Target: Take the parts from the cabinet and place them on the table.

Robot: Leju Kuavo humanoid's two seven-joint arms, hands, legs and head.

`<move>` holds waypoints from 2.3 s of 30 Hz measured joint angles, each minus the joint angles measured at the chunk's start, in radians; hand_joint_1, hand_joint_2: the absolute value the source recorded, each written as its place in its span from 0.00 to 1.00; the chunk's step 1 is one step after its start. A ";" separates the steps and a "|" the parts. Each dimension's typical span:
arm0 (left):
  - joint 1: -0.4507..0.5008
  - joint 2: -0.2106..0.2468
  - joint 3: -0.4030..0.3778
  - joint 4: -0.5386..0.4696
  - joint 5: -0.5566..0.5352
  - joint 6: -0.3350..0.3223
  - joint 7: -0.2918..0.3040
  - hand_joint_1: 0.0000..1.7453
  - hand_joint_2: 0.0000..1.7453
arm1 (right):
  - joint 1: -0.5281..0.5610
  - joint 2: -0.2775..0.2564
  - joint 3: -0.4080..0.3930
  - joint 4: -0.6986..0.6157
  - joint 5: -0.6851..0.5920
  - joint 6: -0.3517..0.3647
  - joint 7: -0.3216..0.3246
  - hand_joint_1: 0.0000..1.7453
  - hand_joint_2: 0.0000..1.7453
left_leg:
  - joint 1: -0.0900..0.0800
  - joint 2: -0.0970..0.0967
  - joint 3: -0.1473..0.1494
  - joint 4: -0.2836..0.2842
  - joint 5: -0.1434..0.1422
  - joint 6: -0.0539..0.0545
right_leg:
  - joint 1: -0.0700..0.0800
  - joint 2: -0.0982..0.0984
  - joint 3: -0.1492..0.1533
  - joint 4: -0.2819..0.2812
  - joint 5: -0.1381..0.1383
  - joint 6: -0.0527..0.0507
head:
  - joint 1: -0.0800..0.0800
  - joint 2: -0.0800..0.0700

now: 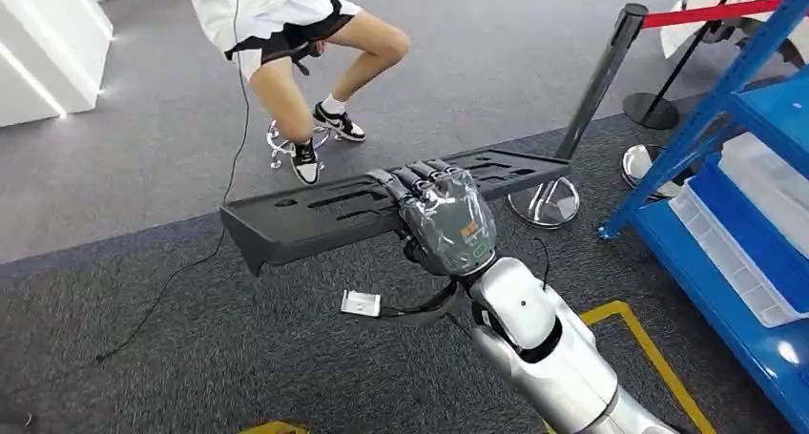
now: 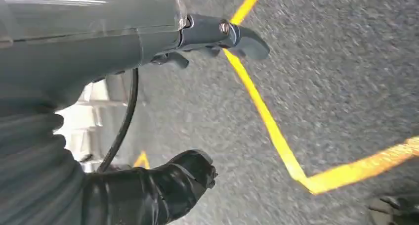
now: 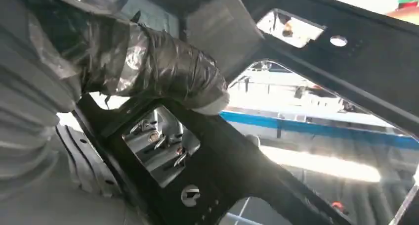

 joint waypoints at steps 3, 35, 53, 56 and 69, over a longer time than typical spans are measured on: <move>0.007 -0.001 0.013 0.000 0.007 -0.009 0.001 0.00 1.00 | -0.004 0.004 0.000 0.000 0.000 0.000 -0.002 1.00 1.00 | 0.015 -0.032 0.011 -0.029 0.019 0.015 | -0.003 0.011 0.007 0.000 -0.008 0.018 | 0.002 0.000; 0.005 -0.006 0.029 0.000 -0.001 -0.018 0.002 0.00 1.00 | -0.031 0.012 0.008 0.010 -0.009 0.010 -0.012 1.00 1.00 | 0.016 -0.054 -0.003 -0.036 0.037 0.019 | -0.012 0.078 0.004 0.036 -0.052 0.031 | -0.003 0.000; -0.002 -0.009 0.029 0.000 -0.019 -0.015 -0.004 0.00 1.00 | -0.141 0.080 0.008 0.009 -0.036 0.055 0.007 1.00 1.00 | 0.027 -0.072 -0.161 0.247 -0.089 -0.033 | -0.008 0.092 0.018 -0.043 0.021 -0.018 | -0.012 0.000; 0.002 -0.009 0.029 0.000 -0.020 -0.015 -0.005 0.00 1.00 | -0.142 0.087 0.008 0.009 -0.036 0.055 0.007 1.00 1.00 | 0.040 -0.060 -0.144 0.210 -0.037 -0.046 | -0.009 0.049 0.022 -0.042 0.012 -0.012 | -0.012 0.000; -0.003 -0.009 0.029 0.000 -0.022 -0.015 -0.009 0.00 1.00 | -0.160 0.095 0.009 0.010 -0.036 0.058 0.007 1.00 1.00 | 0.022 -0.096 -0.011 -0.017 0.018 0.019 | -0.015 0.119 -0.127 0.284 -0.149 0.034 | -0.010 0.000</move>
